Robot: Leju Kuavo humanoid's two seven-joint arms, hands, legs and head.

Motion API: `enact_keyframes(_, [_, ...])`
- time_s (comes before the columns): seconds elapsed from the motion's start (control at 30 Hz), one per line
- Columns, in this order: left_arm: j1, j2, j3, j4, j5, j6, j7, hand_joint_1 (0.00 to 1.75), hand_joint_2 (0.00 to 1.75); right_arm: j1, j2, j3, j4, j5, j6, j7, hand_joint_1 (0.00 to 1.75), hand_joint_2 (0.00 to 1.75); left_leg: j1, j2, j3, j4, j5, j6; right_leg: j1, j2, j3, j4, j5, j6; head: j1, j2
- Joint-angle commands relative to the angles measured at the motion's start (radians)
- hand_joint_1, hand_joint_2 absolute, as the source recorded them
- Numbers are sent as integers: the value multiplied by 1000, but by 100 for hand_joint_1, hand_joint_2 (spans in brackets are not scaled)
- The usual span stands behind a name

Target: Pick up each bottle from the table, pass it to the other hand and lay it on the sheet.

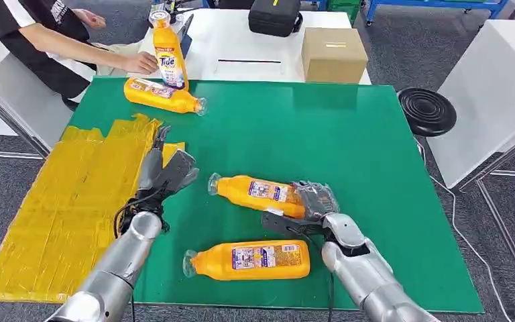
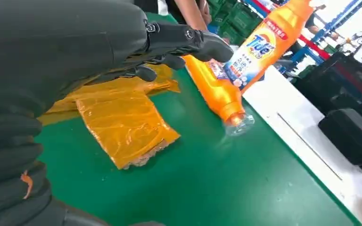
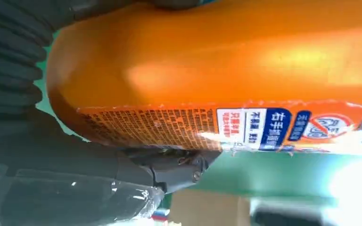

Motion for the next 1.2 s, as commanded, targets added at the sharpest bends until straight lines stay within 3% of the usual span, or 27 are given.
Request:
enact_keyframes(0.03, [89,17,-109,-275,181,-233,-48,0,175,174,24,-210,-372,-132,-207,-124,175,175,2,0,2,0,-3,-8,1,0,3,-1,-2,-3,0,0])
enact_keyframes(0.17, [104,25,-169,-356,401,-405,-66,0,175,203,45,-234,-400,-191,-297,-208,175,175,2,-4,2,0,-2,-9,2,-3,2,-1,-3,-4,0,0])
enact_keyframes(0.3, [118,36,-231,-454,516,-434,-47,0,175,209,70,-214,-432,-205,-352,-254,175,175,2,0,-1,1,-2,-8,1,1,-1,0,-1,-3,0,0])
enact_keyframes(0.6, [73,18,-294,-393,716,-483,-18,0,175,141,115,-171,-307,-205,-435,-304,175,175,2,1,0,-1,-1,-8,1,1,-1,-1,0,-3,0,0])
enact_keyframes(0.7, [62,-4,-286,-350,1064,-696,82,0,175,131,143,-206,-290,-155,-444,-346,175,175,1,0,0,-1,-1,-6,1,0,-1,-1,0,-2,0,0])
enact_keyframes(0.77, [39,-4,-311,-332,1104,-684,82,0,175,143,173,-256,-286,-103,-444,-368,175,175,1,-1,-1,0,0,-5,1,0,-1,-1,0,-2,0,0])
enact_keyframes(1.2, [9,-15,-351,-304,1165,-650,94,0,175,98,218,-233,-215,-34,-444,-381,175,175,2,-1,0,-1,0,-7,1,-1,0,-2,0,-3,0,0])
